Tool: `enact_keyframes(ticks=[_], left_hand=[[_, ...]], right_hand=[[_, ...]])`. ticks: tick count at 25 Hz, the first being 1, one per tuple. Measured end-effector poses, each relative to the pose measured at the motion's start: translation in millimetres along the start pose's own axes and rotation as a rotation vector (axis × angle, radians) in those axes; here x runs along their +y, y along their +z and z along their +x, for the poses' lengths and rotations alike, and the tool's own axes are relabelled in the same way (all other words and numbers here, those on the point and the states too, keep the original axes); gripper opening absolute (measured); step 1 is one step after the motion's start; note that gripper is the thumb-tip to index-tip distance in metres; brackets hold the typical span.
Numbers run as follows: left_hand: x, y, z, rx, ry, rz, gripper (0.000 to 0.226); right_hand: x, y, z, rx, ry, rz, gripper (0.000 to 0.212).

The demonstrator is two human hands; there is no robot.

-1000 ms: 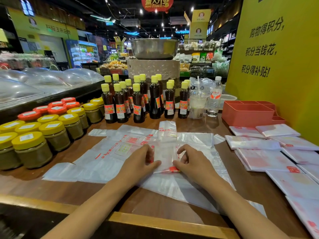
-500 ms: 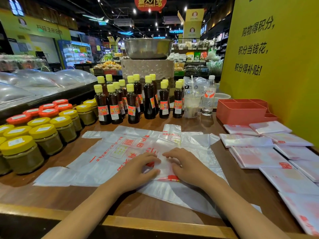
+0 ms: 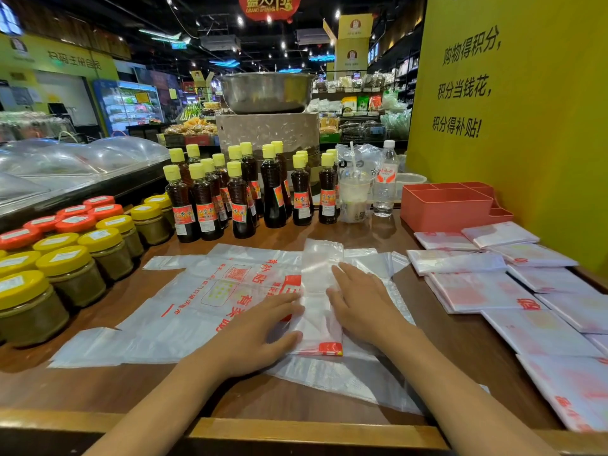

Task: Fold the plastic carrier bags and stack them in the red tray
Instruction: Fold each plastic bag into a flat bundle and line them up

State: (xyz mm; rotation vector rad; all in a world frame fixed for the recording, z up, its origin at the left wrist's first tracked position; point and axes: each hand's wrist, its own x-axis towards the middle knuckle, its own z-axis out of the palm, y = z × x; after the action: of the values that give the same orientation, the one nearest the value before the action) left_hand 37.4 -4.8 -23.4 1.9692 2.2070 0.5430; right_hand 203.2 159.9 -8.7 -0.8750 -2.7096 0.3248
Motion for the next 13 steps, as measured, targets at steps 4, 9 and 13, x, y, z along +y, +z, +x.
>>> enact_keyframes(ticks=[4, 9, 13], left_hand=[[2, 3, 4, -0.062, -0.032, 0.163, 0.065], [6, 0, 7, -0.233, -0.026, 0.241, 0.067], [4, -10, 19, -0.227, 0.028, 0.337, 0.081]], right_hand=[[-17, -6, -21, -0.127, -0.134, 0.014, 0.055], [-15, 15, -24, -0.325, -0.126, -0.207, 0.063], [-8, 9, -21, -0.338, -0.200, -0.219, 0.062]])
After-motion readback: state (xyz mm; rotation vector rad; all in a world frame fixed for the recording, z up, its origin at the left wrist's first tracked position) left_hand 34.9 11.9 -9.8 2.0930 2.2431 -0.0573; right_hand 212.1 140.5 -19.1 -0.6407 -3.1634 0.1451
